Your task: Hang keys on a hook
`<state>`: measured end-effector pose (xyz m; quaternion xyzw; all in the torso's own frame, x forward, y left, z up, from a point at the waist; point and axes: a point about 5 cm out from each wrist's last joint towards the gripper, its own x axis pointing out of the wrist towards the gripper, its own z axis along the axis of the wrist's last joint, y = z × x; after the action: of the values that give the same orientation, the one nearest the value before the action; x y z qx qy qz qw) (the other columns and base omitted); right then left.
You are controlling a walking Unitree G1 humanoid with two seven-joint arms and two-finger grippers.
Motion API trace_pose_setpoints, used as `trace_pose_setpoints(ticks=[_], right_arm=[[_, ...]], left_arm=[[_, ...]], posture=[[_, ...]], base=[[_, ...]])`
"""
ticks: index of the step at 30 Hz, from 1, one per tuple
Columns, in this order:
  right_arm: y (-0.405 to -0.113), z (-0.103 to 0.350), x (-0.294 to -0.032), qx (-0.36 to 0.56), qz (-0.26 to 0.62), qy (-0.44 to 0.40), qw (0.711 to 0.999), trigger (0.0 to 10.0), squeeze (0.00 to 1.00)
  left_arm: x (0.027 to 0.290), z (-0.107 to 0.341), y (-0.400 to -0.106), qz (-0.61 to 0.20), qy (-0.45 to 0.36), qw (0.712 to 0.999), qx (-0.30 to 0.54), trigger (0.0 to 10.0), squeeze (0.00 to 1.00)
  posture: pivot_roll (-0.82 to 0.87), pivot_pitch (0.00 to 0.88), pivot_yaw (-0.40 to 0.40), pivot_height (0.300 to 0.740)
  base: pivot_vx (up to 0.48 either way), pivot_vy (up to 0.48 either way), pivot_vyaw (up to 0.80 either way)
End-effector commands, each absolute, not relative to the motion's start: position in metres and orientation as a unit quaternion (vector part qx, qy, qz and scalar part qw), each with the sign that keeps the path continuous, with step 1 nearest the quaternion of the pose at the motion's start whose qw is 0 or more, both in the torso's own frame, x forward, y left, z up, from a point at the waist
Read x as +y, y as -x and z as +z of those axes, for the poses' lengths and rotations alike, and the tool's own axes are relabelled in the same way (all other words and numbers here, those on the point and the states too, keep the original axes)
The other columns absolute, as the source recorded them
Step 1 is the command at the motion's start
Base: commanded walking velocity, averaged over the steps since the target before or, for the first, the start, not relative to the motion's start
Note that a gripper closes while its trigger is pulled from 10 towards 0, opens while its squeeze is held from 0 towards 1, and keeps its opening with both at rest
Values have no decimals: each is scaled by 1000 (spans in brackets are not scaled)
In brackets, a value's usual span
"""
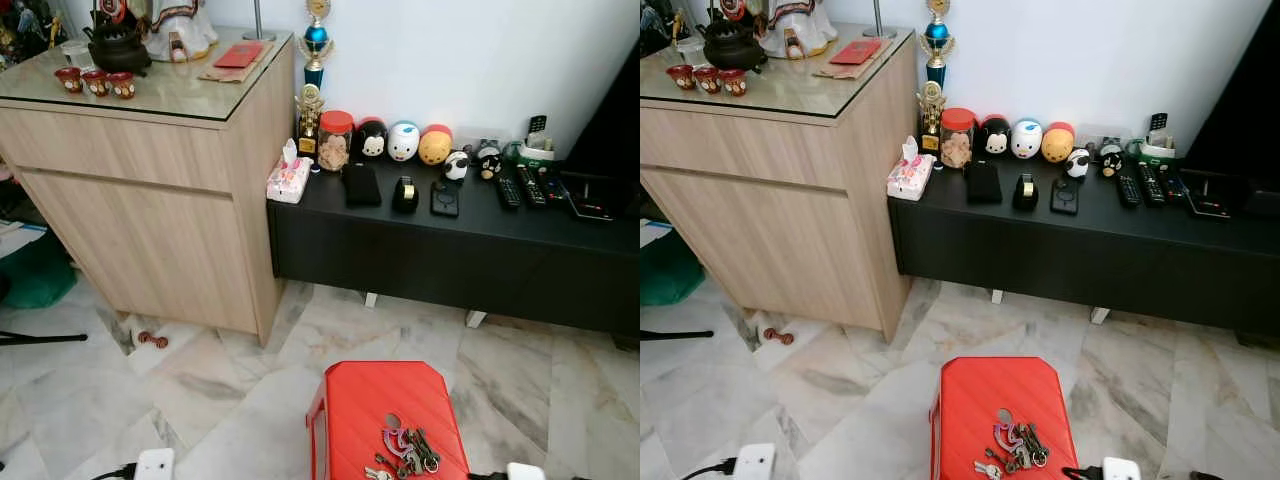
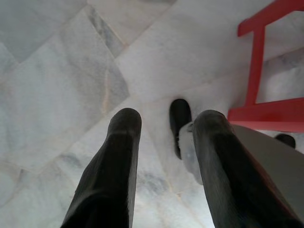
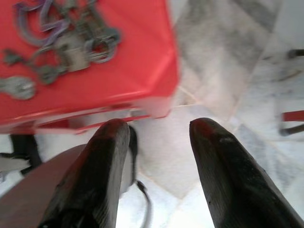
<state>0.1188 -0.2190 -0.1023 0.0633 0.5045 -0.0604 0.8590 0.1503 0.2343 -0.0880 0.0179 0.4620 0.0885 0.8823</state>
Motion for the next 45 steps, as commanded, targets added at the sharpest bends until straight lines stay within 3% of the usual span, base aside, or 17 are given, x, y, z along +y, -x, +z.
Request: trace_pose_setpoints(ticks=[1, 6, 9, 22, 31, 37, 40, 45], right_arm=[[-124, -103, -206, 501, -54, -57, 862, 10000, 0], [-132, -104, -188, 500, -44, -59, 863, 10000, 0], [-135, -102, -191, 498, -45, -58, 864, 10000, 0], [-123, -97, -239, 502, -74, -51, 860, 10000, 0], [-119, -106, -198, 510, -55, -62, 856, 10000, 0], [-128, -105, -189, 507, -50, -64, 858, 10000, 0], [-131, -103, -196, 504, -54, -60, 860, 10000, 0], [-115, -97, -243, 505, -68, -34, 860, 10000, 0]], left_arm=[[229, -92, -145, 81, -28, 874, 479, 10000, 0], [225, -92, -146, 76, -30, 875, 478, 10000, 0], [229, -92, -146, 78, -30, 875, 477, 10000, 0], [240, -91, -139, 82, -31, 875, 477, 10000, 0], [240, -90, -140, 80, -36, 874, 477, 10000, 0], [246, -86, -147, 82, -63, 876, 471, 10000, 0], [253, -82, -153, 96, -67, 882, 456, 10000, 0], [265, -62, -183, 116, -55, 913, 388, 10000, 0]], posture=[[-36, 0, -41, 740], [-34, 0, -39, 740], [-34, 0, -39, 740], [-33, 0, -37, 740], [-31, 0, -36, 740], [-31, 0, -36, 740], [-31, 0, -36, 740], [-19, 0, -46, 740]], base=[[0, 0, 0], [0, 0, 0], [0, 0, 0], [-224, 0, 0], [-235, 0, 0], [0, 0, 0], [0, 0, 0], [0, 0, 451]])
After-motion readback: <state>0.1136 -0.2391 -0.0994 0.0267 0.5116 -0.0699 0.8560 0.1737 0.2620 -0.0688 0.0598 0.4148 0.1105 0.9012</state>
